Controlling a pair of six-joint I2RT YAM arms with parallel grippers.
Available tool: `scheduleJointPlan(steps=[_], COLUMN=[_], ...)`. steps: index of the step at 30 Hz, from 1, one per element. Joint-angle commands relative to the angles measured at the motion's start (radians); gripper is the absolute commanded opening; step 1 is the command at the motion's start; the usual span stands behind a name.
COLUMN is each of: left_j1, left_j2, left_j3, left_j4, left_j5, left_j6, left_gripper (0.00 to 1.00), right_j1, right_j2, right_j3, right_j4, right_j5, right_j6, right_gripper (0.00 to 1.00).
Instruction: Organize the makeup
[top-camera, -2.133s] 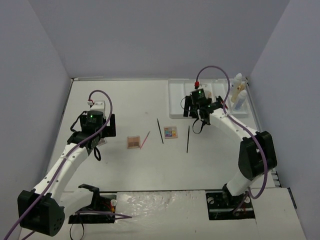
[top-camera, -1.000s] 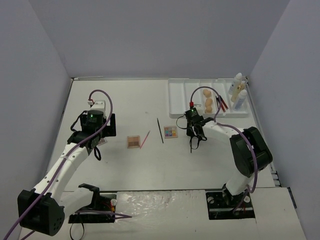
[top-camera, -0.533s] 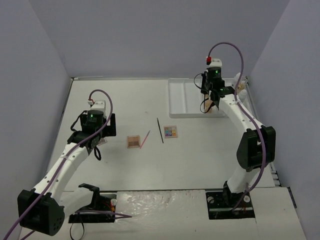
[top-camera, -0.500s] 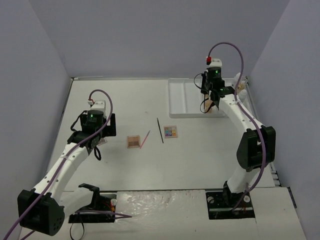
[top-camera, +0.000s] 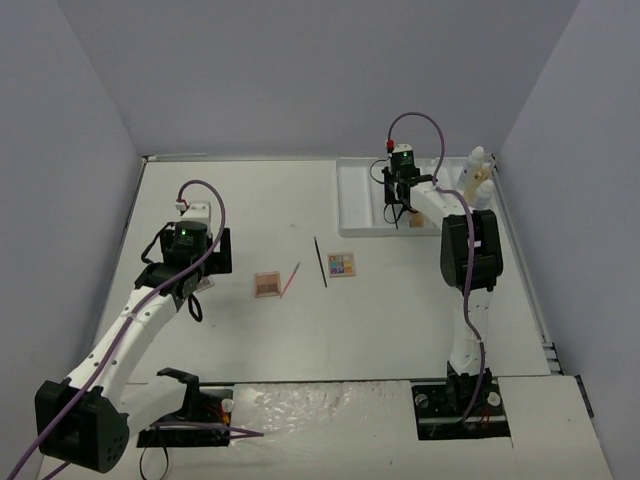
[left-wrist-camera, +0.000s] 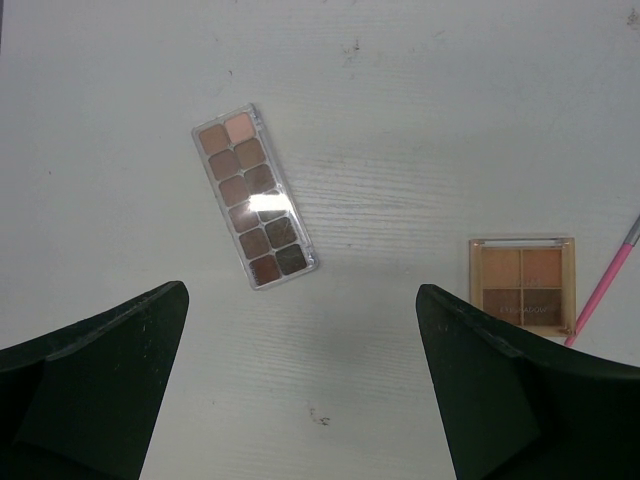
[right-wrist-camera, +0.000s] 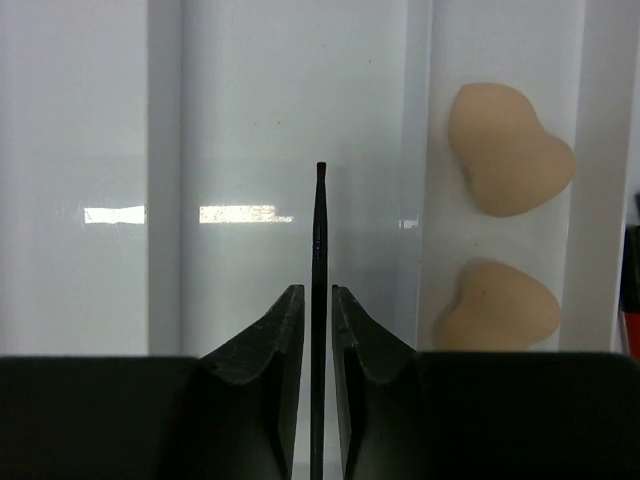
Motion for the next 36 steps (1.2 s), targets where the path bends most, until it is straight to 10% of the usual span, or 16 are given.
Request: scheduleJointPlan(steps=[1, 7, 24, 36], left_j1=[-0.004, -0.004, -0.002, -0.004], left_j2=[-0.008, -0.003, -0.008, -0.032], left_j3=[0.035, 0.038, 0.043, 0.037], left_j4=[0.034, 0.035, 0.035, 0.028], left_j5=[-0.025, -0.018, -0.018, -0.007], left_j6=[0.013, 0.013, 0.000, -0.007], left_gripper=[0.97, 0.97, 0.97, 0.97], right_j1=[0.001, 0.021, 0.514, 0.570], right_j2=[-0.044, -0.159, -0.369, -0.250], right_j3=[0.091, 0.015, -0.347, -0.359], right_j4=[0.074, 0.075, 0.097, 0.102], right_j5=[-0.010, -0.031, 0.039, 0.100], right_j6=[0.012, 0.031, 0.162, 0.226], right_gripper=[0.25, 0.54, 0.51, 0.44])
